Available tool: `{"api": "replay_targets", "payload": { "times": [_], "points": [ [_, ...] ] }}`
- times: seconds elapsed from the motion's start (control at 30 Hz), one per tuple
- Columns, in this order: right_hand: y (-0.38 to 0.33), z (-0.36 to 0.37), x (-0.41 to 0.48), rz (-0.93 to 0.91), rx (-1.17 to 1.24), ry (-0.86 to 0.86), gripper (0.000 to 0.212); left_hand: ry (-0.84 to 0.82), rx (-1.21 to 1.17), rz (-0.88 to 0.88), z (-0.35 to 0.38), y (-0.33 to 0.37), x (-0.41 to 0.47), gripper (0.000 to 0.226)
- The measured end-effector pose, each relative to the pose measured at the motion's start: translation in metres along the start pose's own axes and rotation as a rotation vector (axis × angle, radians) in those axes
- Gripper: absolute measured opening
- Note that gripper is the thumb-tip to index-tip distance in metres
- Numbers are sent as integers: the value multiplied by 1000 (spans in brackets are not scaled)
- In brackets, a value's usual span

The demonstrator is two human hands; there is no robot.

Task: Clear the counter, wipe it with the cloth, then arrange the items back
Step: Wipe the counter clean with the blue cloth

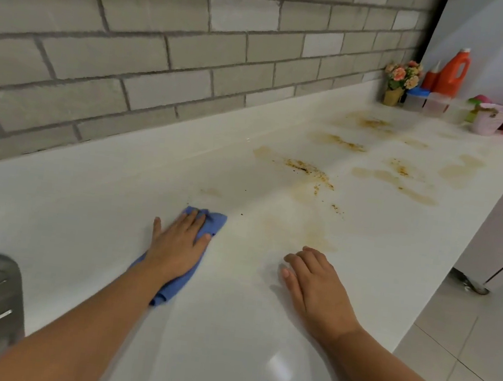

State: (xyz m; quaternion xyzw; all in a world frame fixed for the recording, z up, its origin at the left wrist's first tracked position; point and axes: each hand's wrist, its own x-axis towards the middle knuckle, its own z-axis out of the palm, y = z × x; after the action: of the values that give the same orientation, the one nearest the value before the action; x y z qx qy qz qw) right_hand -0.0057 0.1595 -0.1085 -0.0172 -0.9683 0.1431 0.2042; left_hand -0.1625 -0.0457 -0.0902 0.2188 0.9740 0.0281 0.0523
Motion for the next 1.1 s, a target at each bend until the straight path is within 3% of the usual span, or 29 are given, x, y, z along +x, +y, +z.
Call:
{"api": "replay_targets", "payload": {
  "times": [0.1,0.3,0.5,0.67,0.73,0.8,0.83,0.87,0.97,1.03,1.1],
  "points": [
    [1,2,2,-10,7,-29,63,2,-15,-64,-1,17,19,57],
    [0,0,1,-62,47,-69,64,106,-47,86,13,61,-50,56],
    [32,-29,9,0,182,-40,83,97,-82,-149,0,53,12,53],
    [85,-45,15,65,126,-74,74,122,-161,-49,19,101,-45,54],
    [101,-47,18,56,111,-116,71,83,-142,20,24,121,-81,68],
    [116,-48,18,77,112,-170,49,25,-111,32,23,122,-92,105],
    [123,-48,18,89,125,-188,38,9,-90,0,22,116,-86,113],
    [126,-48,17,87,138,-184,33,23,-74,-54,22,108,-74,108],
    [129,-43,16,77,147,-148,29,46,-59,-290,13,92,-24,63],
    [129,-39,17,93,140,-134,35,28,-56,-337,8,106,4,57],
    [129,-37,17,86,124,-129,55,-3,-76,-267,11,139,21,55]
  ]
}}
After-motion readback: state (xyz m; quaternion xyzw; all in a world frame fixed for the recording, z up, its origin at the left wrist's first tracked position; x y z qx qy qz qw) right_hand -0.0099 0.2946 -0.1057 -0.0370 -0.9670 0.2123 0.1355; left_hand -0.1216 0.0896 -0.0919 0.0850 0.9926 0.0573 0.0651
